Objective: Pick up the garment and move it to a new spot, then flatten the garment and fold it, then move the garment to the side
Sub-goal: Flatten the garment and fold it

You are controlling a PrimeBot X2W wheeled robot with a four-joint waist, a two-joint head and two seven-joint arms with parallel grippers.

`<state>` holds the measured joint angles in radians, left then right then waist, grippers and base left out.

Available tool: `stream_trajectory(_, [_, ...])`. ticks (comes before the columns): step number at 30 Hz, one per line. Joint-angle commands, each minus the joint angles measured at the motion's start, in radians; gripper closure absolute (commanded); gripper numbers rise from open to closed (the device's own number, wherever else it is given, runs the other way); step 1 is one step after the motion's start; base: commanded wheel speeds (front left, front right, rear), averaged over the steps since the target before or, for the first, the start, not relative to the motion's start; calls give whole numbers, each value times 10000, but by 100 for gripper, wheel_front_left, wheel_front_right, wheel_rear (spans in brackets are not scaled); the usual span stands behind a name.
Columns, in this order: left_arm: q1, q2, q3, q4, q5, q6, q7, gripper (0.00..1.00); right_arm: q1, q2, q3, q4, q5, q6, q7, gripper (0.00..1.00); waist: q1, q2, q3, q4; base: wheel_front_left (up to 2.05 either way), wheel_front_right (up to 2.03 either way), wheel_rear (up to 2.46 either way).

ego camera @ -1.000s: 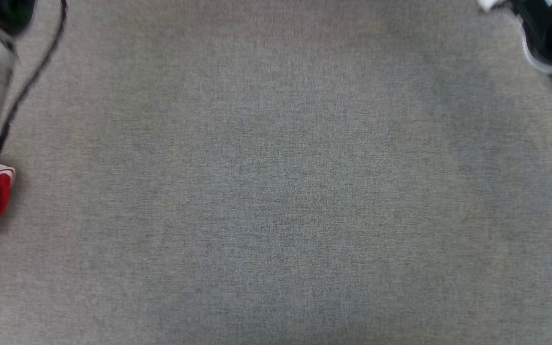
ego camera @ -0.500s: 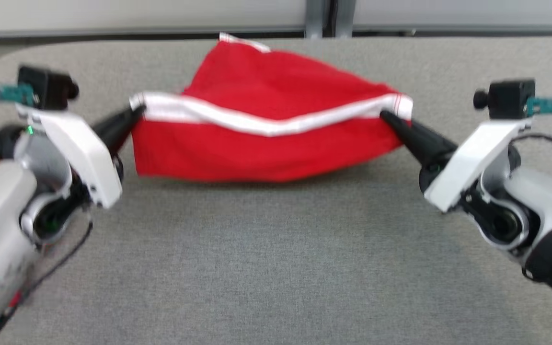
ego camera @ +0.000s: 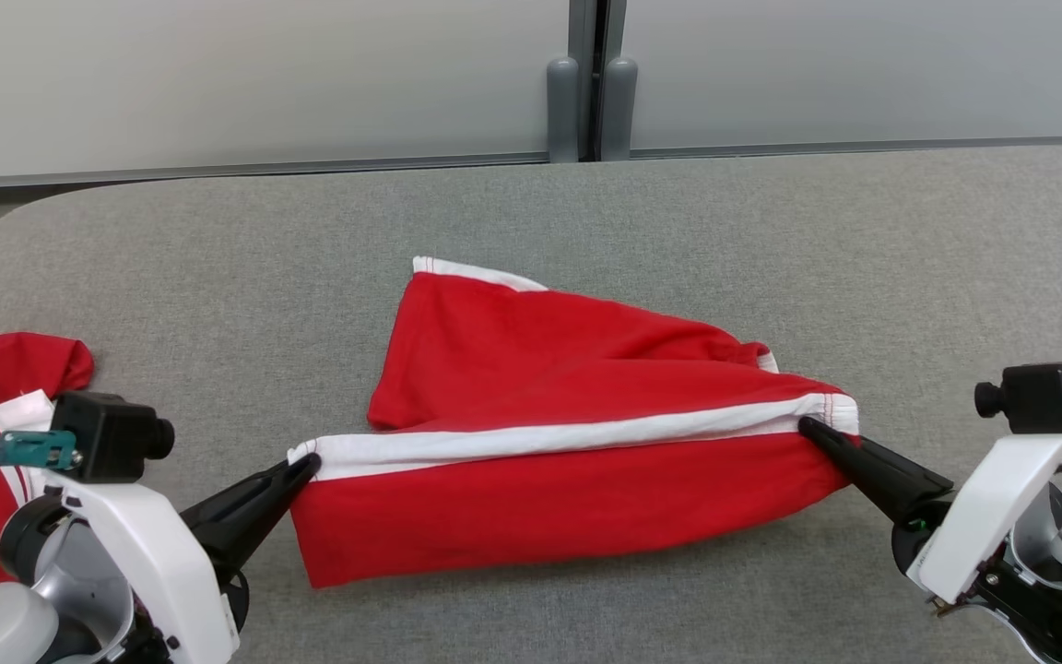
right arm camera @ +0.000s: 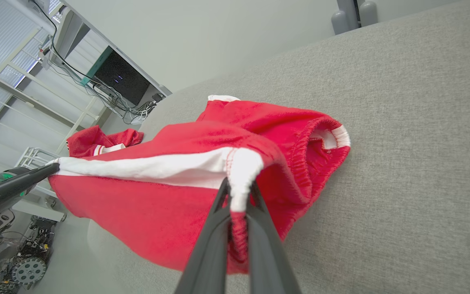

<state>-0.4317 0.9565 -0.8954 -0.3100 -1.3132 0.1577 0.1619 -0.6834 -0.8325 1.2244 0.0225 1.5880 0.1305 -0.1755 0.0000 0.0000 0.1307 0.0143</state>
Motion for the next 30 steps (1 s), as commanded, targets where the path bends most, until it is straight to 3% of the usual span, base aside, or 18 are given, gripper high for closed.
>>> stream_trajectory(1, [92, 99, 113, -113, -47, 116, -89, 100, 97, -70, -73, -65, 68, 6, -100, 100, 0, 0, 12, -6, 0, 0, 0])
stream_trajectory(5, [142, 400, 321, -617, -196, 380, -137, 100, 224, -161, -180, -216, 142, 6, -292, 100, 0, 0, 122, -89, 0, 0, 0])
stream_trajectory(9, [-451, 174, 508, -307, -279, 218, 115, 100, 35, 46, -396, -54, 218, 6, -411, 100, 0, 0, 383, -182, 0, 0, 0])
stream_trajectory(20, [-2571, -1368, 749, 2926, -163, -1098, 469, 100, 62, 783, -1216, -10, 726, 6, -741, 100, 0, 0, 1708, -701, 0, 0, 0])
stream_trajectory(30, [-3789, -2205, 603, 5532, 116, -1946, 730, 100, 37, 1482, -1757, 354, 336, 6, -833, 100, 0, 0, 2586, -1343, 0, 0, 0])
